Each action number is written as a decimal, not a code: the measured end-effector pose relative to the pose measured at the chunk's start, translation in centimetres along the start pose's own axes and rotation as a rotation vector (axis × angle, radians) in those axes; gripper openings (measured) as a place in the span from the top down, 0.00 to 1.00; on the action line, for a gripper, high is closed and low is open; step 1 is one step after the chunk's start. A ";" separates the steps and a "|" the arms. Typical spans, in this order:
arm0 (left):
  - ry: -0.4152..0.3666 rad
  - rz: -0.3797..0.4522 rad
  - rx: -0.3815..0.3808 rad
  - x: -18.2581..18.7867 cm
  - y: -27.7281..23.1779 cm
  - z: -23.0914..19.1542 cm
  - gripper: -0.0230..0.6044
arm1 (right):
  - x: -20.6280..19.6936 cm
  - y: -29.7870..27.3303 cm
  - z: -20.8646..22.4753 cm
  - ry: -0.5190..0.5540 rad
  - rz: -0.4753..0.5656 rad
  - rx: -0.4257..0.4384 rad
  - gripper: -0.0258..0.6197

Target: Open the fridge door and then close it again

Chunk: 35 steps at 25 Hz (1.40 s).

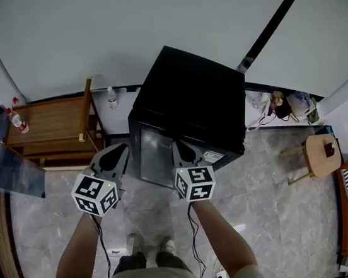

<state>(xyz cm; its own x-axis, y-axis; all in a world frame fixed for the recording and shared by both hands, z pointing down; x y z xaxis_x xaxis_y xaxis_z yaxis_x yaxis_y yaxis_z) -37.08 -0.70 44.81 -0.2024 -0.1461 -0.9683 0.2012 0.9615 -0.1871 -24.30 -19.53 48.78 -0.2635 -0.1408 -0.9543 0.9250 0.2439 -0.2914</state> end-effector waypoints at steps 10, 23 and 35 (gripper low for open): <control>-0.006 -0.003 0.002 0.1 0.4 0.6 0.94 | 0.5 0.8 0.2 -0.084 0.011 -0.024 0.96; -0.083 0.057 0.020 4.4 4.8 2.9 0.94 | 7.9 9.4 -1.8 0.065 0.126 -0.023 0.96; -0.298 0.197 -0.029 10.6 11.6 9.7 0.94 | 13.5 20.8 -5.2 0.069 0.300 0.003 0.96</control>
<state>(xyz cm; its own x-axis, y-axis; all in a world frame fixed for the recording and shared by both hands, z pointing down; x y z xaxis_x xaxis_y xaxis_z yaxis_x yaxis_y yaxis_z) -27.56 6.62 30.82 0.1268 -0.0150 -0.9918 0.1802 0.9836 0.0081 -10.08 -11.36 29.54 0.0036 0.0024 -1.0000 0.9650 0.2623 0.0042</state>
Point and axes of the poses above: the fingertips, and each gripper's own axes: y backward along the fingers, z to its right, x out of its top, the point moved 8 cm from there along y, backward along the fingers, and after that the axes turned 2 degrees about x, right-handed, at the moved point
